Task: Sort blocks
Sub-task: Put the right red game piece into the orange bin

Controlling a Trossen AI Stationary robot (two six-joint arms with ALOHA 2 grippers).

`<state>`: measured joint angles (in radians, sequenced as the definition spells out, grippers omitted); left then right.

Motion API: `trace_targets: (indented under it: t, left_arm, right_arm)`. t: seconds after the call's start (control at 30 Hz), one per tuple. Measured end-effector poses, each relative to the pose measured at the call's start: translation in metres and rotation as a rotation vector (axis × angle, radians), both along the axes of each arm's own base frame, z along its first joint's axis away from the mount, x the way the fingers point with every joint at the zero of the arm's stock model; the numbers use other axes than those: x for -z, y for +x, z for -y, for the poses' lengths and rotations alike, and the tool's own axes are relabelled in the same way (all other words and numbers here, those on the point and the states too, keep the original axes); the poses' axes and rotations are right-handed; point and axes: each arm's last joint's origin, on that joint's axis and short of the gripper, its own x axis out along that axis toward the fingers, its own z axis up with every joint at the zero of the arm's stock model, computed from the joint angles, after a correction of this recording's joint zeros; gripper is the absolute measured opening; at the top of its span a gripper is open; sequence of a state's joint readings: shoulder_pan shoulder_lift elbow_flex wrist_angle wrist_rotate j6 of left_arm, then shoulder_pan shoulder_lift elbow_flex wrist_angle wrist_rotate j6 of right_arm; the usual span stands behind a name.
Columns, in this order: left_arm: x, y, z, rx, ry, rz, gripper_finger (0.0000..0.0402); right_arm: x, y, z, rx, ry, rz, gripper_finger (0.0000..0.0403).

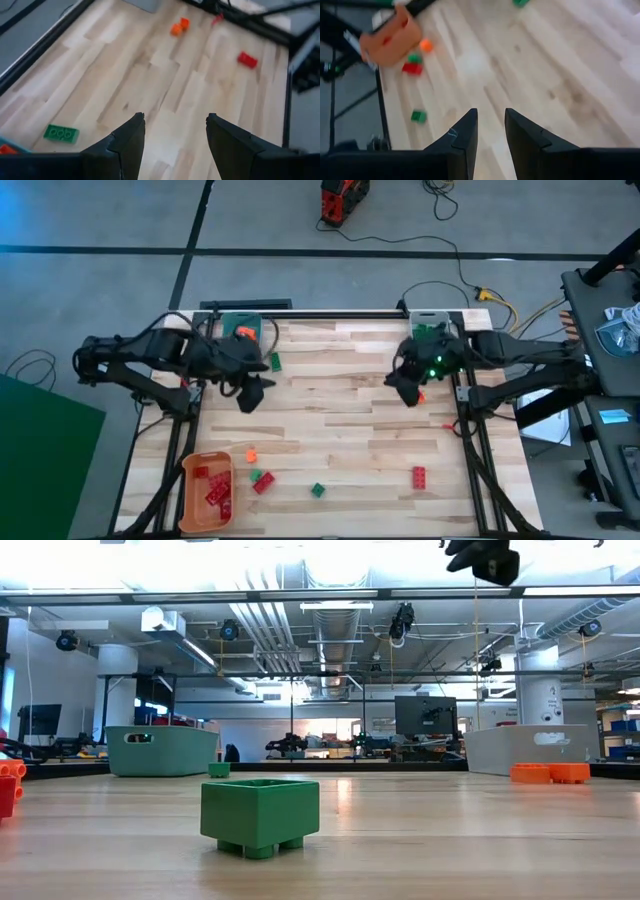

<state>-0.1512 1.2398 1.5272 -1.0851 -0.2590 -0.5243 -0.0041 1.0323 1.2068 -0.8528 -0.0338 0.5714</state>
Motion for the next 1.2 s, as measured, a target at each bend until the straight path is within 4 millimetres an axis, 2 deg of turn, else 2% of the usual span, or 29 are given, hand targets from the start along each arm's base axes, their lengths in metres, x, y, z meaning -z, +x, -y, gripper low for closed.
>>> trace_targets:
  t: [0.17, 0.33, 0.53, 0.63, 0.93, 1.1, 1.2]
  left_arm:
    - [0.01, 0.012, 0.017, 0.133, 0.061, -0.059, 0.0187]
    - [0.019, 0.022, 0.029, 0.194, 0.088, -0.101, 0.0187]
    - [0.027, 0.034, 0.038, 0.292, 0.107, -0.132, 0.0187]
    - [0.031, 0.036, 0.041, 0.35, 0.111, -0.149, 0.0187]
    - [0.03, 0.036, 0.041, 0.368, 0.134, -0.15, 0.0187]
    - [0.03, 0.036, 0.041, 0.38, 0.146, -0.15, 0.0187]
    - [0.03, 0.036, 0.04, 0.371, 0.166, -0.149, 0.0187]
  right_arm:
    - [0.007, 0.0, -0.022, -0.09, 0.009, -0.069, 0.0083]
    - [0.015, 0.007, -0.044, -0.134, 0.04, -0.113, 0.0083]
    - [0.035, 0.022, -0.068, -0.151, 0.047, -0.211, 0.0092]
    - [0.046, 0.026, -0.08, -0.128, 0.111, -0.292, 0.0097]
    - [0.066, 0.008, -0.117, 0.227, 0.469, -0.681, 0.0125]
    - [0.072, -0.002, -0.141, 0.332, 0.521, -0.755, 0.0162]
    - [0.083, -0.008, -0.153, 0.406, 0.508, -0.81, 0.0192]
